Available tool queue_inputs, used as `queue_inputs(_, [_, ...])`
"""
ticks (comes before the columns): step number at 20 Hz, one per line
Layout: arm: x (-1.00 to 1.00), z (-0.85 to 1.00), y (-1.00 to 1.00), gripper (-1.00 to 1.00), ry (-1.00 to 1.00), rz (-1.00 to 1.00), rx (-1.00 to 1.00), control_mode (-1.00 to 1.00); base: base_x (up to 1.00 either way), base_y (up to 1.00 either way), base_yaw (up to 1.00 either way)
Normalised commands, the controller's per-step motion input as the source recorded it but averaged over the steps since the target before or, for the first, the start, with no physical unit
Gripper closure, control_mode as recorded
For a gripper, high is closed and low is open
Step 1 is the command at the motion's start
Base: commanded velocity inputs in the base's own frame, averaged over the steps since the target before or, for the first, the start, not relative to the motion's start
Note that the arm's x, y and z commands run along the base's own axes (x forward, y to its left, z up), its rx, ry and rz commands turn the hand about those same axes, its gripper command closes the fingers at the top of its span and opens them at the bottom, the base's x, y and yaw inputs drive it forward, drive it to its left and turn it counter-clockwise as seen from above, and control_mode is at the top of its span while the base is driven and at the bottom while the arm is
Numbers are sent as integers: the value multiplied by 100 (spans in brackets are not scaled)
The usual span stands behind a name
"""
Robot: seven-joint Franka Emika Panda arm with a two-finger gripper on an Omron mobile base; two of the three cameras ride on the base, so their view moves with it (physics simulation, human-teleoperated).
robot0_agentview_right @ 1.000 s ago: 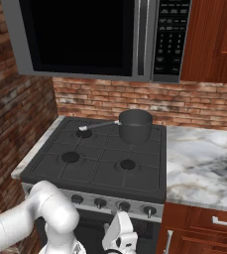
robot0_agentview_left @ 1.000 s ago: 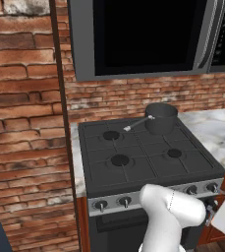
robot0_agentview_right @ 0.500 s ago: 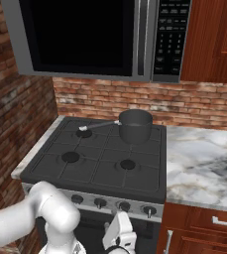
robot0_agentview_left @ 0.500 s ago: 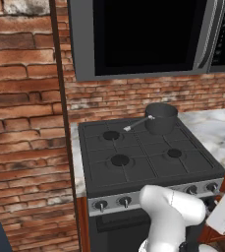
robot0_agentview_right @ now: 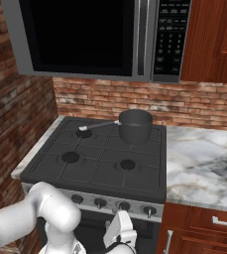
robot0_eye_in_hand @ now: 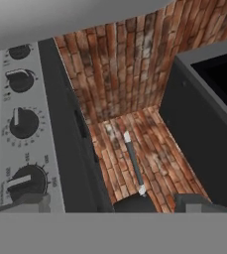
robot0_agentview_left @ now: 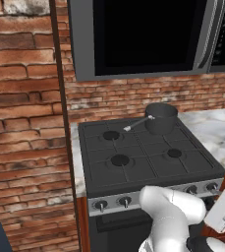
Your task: Turn off the rear right burner of the stove.
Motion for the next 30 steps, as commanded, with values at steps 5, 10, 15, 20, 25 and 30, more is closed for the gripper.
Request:
queue_inputs(5, [15, -10, 0, -100, 0, -1, 2, -100, 0, 0, 0])
queue_inputs(10, [12, -4, 0, -100, 0, -1, 4, -100, 0, 0, 0])
queue_inputs(15, [10, -2, -2, -100, 0, -2, 4, -100, 0, 0, 0])
queue_inputs(20, [16, -10, -6, -100, 0, -4, 2, -100, 0, 0, 0])
queue_inputs(25, [21, -16, 0, -100, 0, -5, 2, -100, 0, 0, 0])
queue_inputs(30, [21, -17, 0, -100, 0, -5, 2, -100, 0, 0, 0])
